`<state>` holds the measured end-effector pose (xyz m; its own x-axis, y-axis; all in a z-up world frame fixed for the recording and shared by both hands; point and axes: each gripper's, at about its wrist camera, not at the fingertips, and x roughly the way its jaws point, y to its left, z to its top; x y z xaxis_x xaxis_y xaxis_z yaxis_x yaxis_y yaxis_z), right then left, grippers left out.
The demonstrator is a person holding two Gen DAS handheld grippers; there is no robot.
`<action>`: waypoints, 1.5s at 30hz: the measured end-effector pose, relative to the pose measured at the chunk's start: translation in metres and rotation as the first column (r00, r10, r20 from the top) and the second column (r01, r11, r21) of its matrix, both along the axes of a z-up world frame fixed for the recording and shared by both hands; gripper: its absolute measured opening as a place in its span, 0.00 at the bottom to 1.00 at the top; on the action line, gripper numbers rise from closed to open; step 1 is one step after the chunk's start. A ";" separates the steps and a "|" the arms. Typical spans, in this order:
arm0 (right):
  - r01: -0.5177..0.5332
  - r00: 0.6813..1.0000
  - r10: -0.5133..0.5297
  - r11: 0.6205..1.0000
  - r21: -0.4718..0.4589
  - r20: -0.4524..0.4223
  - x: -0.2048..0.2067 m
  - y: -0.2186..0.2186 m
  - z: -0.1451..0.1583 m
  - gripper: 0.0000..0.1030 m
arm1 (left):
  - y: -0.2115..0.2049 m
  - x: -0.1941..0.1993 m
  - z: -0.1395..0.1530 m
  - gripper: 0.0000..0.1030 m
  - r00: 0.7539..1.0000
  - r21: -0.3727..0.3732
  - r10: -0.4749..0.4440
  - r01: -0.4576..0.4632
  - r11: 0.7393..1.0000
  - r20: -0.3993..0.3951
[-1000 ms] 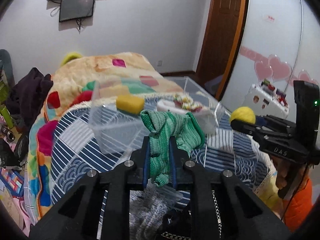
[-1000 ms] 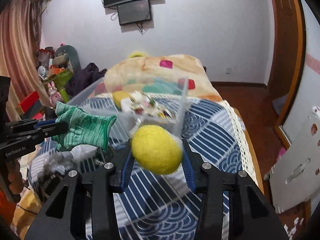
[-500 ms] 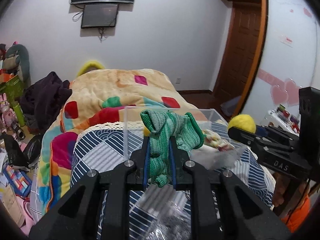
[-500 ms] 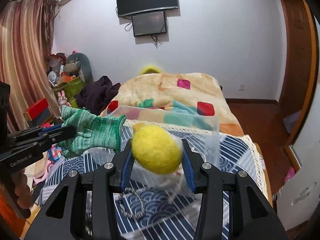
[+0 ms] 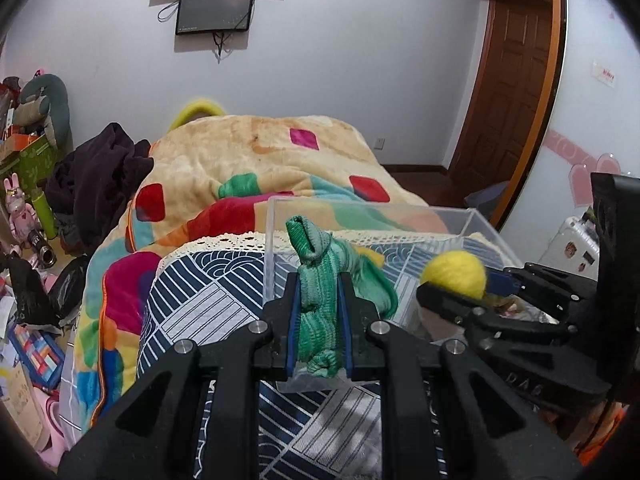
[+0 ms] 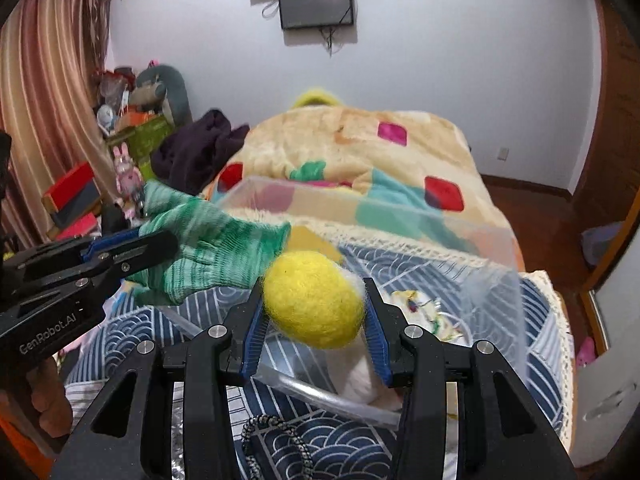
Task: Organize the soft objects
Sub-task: 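Place the glove into the box with the left tool while the right tool places the ball there, then grasp the clear silver-item bag with the left tool while the right tool grasps the black bag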
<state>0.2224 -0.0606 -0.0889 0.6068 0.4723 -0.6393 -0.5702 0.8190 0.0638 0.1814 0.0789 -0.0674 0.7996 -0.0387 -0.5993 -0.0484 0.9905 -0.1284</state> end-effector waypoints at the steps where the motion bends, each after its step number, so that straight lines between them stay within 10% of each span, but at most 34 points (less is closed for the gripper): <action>1: -0.002 1.000 0.002 1.000 -0.007 -0.011 0.001 0.002 -0.004 0.39 | -0.001 0.002 -0.002 0.16 1.000 0.004 -0.003 0.003 1.000 -0.006; 16: -0.022 0.999 0.022 1.000 0.002 -0.033 -0.012 -0.011 0.002 0.55 | -0.007 -0.001 -0.009 0.20 0.998 -0.022 -0.053 0.052 0.998 -0.044; 32: -0.032 0.999 0.031 0.998 0.056 0.021 -0.063 -0.043 0.017 0.86 | -0.021 -0.071 0.010 0.82 0.997 0.045 -0.082 0.081 0.996 0.016; 45: -0.081 0.993 0.084 0.996 0.037 -0.087 -0.105 -0.036 -0.020 0.91 | -0.012 -0.115 -0.050 0.88 0.985 0.011 -0.072 0.074 0.997 -0.158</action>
